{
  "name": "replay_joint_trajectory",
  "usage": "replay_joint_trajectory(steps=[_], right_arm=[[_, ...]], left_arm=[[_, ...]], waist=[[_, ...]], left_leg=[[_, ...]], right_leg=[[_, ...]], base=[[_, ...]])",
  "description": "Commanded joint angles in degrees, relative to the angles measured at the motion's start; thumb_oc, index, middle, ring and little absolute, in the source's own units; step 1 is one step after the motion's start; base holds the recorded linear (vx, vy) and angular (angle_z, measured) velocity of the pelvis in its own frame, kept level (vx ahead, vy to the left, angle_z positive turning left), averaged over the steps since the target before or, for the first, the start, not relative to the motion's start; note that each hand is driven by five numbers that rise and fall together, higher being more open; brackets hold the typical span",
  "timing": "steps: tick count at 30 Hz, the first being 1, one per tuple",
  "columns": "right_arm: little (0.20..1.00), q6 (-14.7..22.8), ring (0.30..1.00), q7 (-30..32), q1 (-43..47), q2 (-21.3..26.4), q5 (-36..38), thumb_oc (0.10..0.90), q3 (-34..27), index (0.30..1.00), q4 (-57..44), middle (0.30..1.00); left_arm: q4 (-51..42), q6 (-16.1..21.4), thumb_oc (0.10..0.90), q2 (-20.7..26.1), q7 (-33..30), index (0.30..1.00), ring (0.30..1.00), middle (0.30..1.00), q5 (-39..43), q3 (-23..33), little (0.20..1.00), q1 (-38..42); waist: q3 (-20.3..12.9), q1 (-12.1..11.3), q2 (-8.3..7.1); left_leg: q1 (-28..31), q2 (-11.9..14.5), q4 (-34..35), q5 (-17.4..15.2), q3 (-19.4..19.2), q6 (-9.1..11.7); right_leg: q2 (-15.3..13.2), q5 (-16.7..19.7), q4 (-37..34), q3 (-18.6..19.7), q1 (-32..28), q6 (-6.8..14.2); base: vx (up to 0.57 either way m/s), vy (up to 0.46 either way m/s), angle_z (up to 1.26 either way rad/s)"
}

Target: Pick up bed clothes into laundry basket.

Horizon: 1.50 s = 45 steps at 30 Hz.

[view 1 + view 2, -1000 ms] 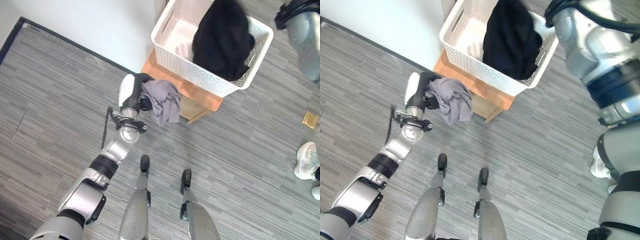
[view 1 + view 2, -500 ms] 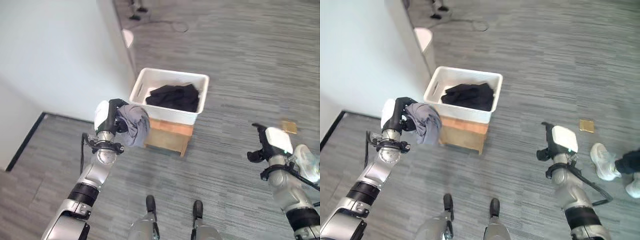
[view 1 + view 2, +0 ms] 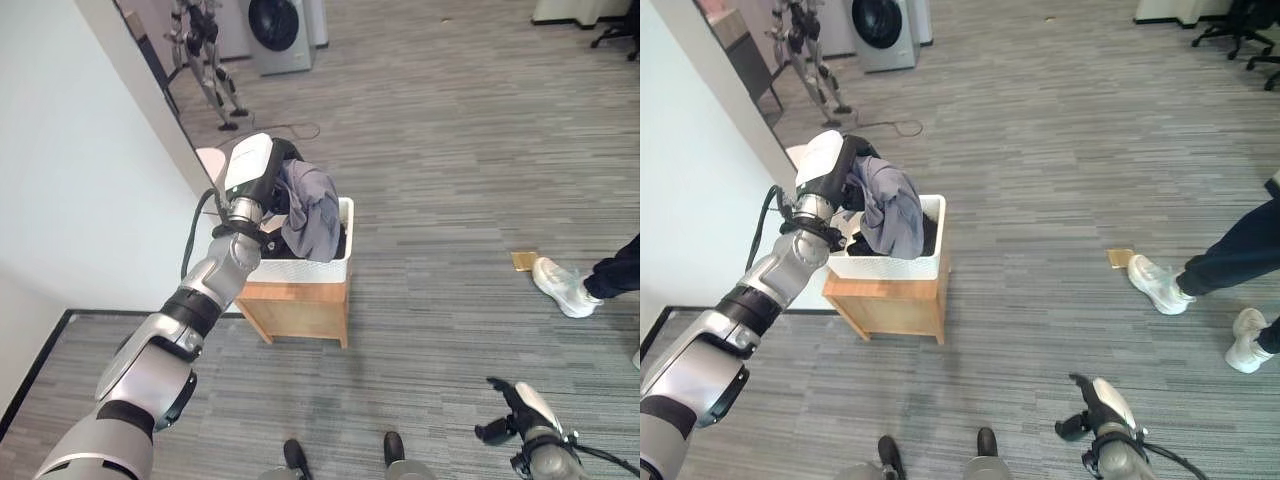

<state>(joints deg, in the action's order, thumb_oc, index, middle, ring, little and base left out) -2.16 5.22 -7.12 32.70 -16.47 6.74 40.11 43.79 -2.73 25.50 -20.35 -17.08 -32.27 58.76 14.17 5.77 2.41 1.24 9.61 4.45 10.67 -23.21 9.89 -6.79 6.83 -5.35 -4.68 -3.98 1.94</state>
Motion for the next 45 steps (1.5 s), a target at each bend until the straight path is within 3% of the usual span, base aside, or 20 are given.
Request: replay_joint_trajectory(steps=[1, 4, 5, 7, 8, 11, 13, 14, 15, 16, 19, 20, 24, 27, 29, 35, 45], right_arm=[[0.900, 2.7, 0.900, 2.3, 2.7, 5.8, 0.6, 0.800, 0.3, 0.900, -1.1, 0.900], [0.900, 2.8, 0.900, 2.2, 3.5, 6.0, 1.1, 0.800, 0.6, 0.900, 0.4, 0.900], [0.900, 2.4, 0.900, 2.4, 4.8, 6.1, 1.0, 0.800, 1.3, 0.900, 1.3, 0.900], [0.900, 2.0, 0.900, 2.8, 6.4, 5.6, 0.5, 0.800, 2.2, 0.900, 1.7, 0.900], [0.900, 1.8, 0.900, 3.1, 6.8, 5.4, 0.0, 0.800, 2.7, 0.900, 2.0, 0.900], [0.900, 1.8, 0.900, 3.5, 8.7, 4.3, 1.1, 0.800, 3.7, 0.900, 5.1, 0.900], [0.900, 2.2, 0.900, 3.2, 10.1, 5.2, 2.3, 0.800, 4.2, 0.900, 7.4, 0.900], [0.900, 2.2, 0.900, 3.2, 10.2, 5.2, 2.3, 0.800, 4.2, 0.900, 7.4, 0.900], [0.900, 2.1, 0.900, 3.1, 11.8, 5.8, 2.8, 0.800, 5.3, 0.900, 7.9, 0.900], [0.900, 2.1, 0.900, 3.1, 12.4, 6.1, 3.0, 0.800, 5.7, 0.900, 8.1, 0.900], [0.900, 2.5, 0.900, 3.7, 12.9, 6.4, 5.0, 0.800, 5.9, 0.900, 9.2, 0.900], [0.900, 2.3, 0.900, 3.9, 13.1, 5.9, 5.6, 0.800, 5.6, 0.900, 10.9, 0.900], [0.900, 2.7, 0.900, 3.6, 13.7, 5.2, 5.9, 0.800, 7.1, 0.900, 13.8, 0.900], [0.900, 2.9, 0.900, 4.4, 14.3, 4.5, 6.6, 0.800, 7.4, 0.900, 15.8, 0.900], [0.900, 3.1, 0.900, 6.0, 14.7, 2.7, 2.9, 0.800, 11.1, 0.900, 11.8, 0.900], [0.900, 3.3, 0.900, 6.7, 12.7, 1.1, 0.8, 0.800, 11.6, 0.900, 11.8, 0.900], [0.900, 3.5, 0.900, 6.1, 14.1, 0.7, 2.0, 0.800, 12.8, 0.900, 17.7, 0.900]], left_arm=[[0.6, 0.9, 0.400, 4.2, -4.8, 0.300, 0.300, 0.300, -1.0, 5.8, 0.300, 6.3], [3.2, 0.4, 0.400, 3.4, -5.2, 0.300, 0.300, 0.300, -0.8, 6.2, 0.300, 7.5], [4.2, 0.0, 0.400, 3.1, -5.3, 0.300, 0.300, 0.300, -1.0, 6.4, 0.300, 8.2], [6.5, 0.2, 0.400, 3.2, -5.2, 0.300, 0.300, 0.300, -0.1, 5.4, 0.300, 10.2], [7.6, 0.0, 0.400, 3.1, -5.4, 0.300, 0.300, 0.300, -0.3, 4.8, 0.300, 10.8], [8.8, -0.1, 0.400, 3.5, -6.5, 0.300, 0.300, 0.300, 1.3, 4.8, 0.300, 12.1], [9.8, -0.1, 0.400, 2.6, -6.7, 0.300, 0.300, 0.300, 2.6, 5.4, 0.300, 13.2], [9.8, -0.1, 0.400, 2.6, -6.7, 0.300, 0.300, 0.300, 2.6, 5.4, 0.300, 13.2], [9.5, -0.3, 0.400, 1.1, -7.0, 0.300, 0.300, 0.300, 3.9, 5.7, 0.300, 14.2], [9.1, -0.3, 0.400, 0.5, -7.1, 0.300, 0.300, 0.300, 4.1, 5.4, 0.300, 14.5], [8.6, 0.1, 0.400, -2.8, -6.5, 0.300, 0.300, 0.300, 4.2, 3.6, 0.300, 15.6], [7.5, 0.9, 0.400, -3.9, -7.4, 0.300, 0.300, 0.300, 4.1, 4.1, 0.300, 15.0], [10.4, 0.7, 0.400, -6.0, -7.0, 0.300, 0.300, 0.300, 2.6, 2.5, 0.300, 17.3], [13.6, 0.4, 0.400, -4.5, -7.4, 0.300, 0.300, 0.300, 2.3, 1.1, 0.300, 20.2], [15.1, -0.1, 0.400, -3.7, -8.2, 0.300, 0.300, 0.300, 2.9, 1.0, 0.300, 22.5], [18.2, -0.8, 0.400, -3.3, -8.0, 0.300, 0.300, 0.300, 1.6, -1.6, 0.300, 27.2], [19.8, -0.4, 0.400, -3.6, -8.4, 0.300, 0.300, 0.300, 0.6, -5.6, 0.300, 36.5]], waist=[[-1.9, 0.7, 0.83], [-1.7, 2.5, 1.63], [-1.4, 2.9, 2.71], [-2.0, 3.3, 3.16], [-2.5, 3.2, 3.00], [-2.2, 2.8, 2.39], [-1.8, 2.9, 1.77], [-1.8, 2.9, 1.75], [-0.4, 3.2, 1.53], [0.2, 3.5, 1.46], [2.3, 4.8, 1.38], [2.4, 4.9, 1.57], [1.7, 5.2, 0.90], [1.5, 5.5, 0.73], [1.4, 4.7, 0.53], [1.7, 5.1, -0.16], [0.2, 5.5, 0.42]], left_leg=[[-5.3, 4.6, -1.0, -0.8, 0.0, -0.5], [-4.9, 6.2, 0.6, -2.0, -3.9, 0.3], [-4.9, 6.5, 0.6, -1.1, -5.3, 0.0], [-4.5, 5.7, 0.6, -1.2, -6.5, -0.3], [-4.0, 4.8, 0.6, -2.4, -6.1, 0.0], [-3.8, 3.0, 0.6, -2.8, -8.5, -2.2], [-2.3, 1.3, 0.6, -4.8, -9.4, -2.9], [-2.3, 1.2, 0.6, -4.9, -9.5, -2.9], [-1.0, 0.7, 0.6, -6.1, -10.5, -3.3], [-0.6, 0.3, 0.6, -6.4, -10.1, -3.3], [-0.9, -0.8, 0.6, -6.5, -8.2, -4.3], [-0.6, -1.2, 0.6, -7.3, -7.8, -4.4], [-1.0, -1.7, 0.6, -7.2, -7.3, -4.3], [-2.3, -1.2, 0.6, -7.1, -7.1, -4.1], [-3.1, -1.4, 0.6, -8.1, -5.7, -3.3], [-4.0, -1.3, 0.6, -8.1, -6.4, -3.2], [-4.2, -2.1, 0.6, -9.1, -6.9, -3.5]], right_leg=[[-0.1, -14.2, 0.4, -3.3, -6.6, 5.8], [-1.1, -15.1, 0.4, -4.5, -7.1, 7.1], [-1.0, -15.1, 0.4, -4.3, -7.3, 7.6], [-2.1, -15.2, 0.4, -3.8, -7.4, 8.5], [-3.3, -15.9, 0.4, -3.7, -7.8, 9.1], [-6.1, -14.1, 1.8, -3.3, -6.7, 10.1], [-8.8, -13.9, 8.9, -3.4, -3.8, 11.9], [-8.8, -13.9, 9.0, -3.4, -3.7, 11.9], [-10.0, -11.8, 14.9, -3.2, 1.0, 12.8], [-9.6, -11.9, 14.7, -3.0, 2.4, 12.6], [-4.1, -12.1, 10.0, 0.6, 6.9, 9.6], [-5.3, -11.9, 9.1, -0.4, 6.7, 10.0], [-5.3, -9.0, 4.1, -2.0, 5.6, 10.2], [-4.8, -7.8, 2.2, -2.4, 6.1, 10.3], [-5.4, -8.0, 0.6, -3.7, 5.4, 11.1], [-5.6, -7.4, 0.4, -2.7, 6.5, 11.7], [-6.4, -7.0, 0.4, -1.7, 7.5, 12.4]], base=[[0.12, 0.126, -0.16], [0.17, 0.197, 0.05], [0.17, 0.228, 0.05], [0.22, 0.256, -0.15], [0.31, 0.263, -0.33], [0.21, 0.217, -0.28], [0.13, 0.177, -0.14], [0.07, 0.148, -0.15], [0.05, 0.102, -0.19], [0.00, 0.074, -0.20], [0.00, -0.064, -0.23], [0.05, -0.014, 0.10], [0.06, -0.029, 0.49], [0.06, -0.012, -0.04], [0.12, 0.007, -0.04], [0.02, 0.007, -0.01], [0.04, 0.018, 0.01]])
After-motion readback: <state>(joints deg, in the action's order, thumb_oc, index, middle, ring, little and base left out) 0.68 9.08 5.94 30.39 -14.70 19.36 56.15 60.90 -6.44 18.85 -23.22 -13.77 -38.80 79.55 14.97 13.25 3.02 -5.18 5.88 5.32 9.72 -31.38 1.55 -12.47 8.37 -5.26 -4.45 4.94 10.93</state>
